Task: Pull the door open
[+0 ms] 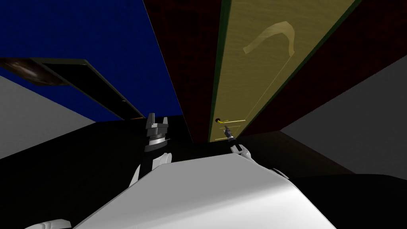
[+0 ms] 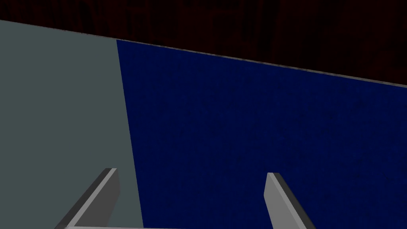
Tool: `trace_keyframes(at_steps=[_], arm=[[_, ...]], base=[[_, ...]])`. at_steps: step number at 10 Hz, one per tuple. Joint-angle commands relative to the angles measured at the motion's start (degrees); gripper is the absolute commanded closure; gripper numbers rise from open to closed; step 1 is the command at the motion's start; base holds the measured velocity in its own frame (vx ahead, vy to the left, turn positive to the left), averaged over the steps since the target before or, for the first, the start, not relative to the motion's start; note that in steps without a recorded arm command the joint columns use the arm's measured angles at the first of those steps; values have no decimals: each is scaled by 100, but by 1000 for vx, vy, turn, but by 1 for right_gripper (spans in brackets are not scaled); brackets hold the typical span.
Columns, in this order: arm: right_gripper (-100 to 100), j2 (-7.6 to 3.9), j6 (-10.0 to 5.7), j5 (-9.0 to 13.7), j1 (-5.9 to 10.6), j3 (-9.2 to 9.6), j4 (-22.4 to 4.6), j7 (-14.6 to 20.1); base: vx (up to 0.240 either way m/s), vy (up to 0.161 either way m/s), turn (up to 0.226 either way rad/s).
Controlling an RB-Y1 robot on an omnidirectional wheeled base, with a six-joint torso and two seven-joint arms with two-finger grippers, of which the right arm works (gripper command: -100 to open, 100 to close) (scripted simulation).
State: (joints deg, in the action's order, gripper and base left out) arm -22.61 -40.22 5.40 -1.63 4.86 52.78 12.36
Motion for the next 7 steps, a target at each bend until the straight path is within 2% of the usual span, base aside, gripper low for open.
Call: trace_keyframes(at_steps=[1,7], arm=[[-100,-8,-77,40,103,-104,-238,-11],[-100,-58,-288,224,500,-568,-1105,-69]], base=[[64,-3,151],[79,-14,187]])
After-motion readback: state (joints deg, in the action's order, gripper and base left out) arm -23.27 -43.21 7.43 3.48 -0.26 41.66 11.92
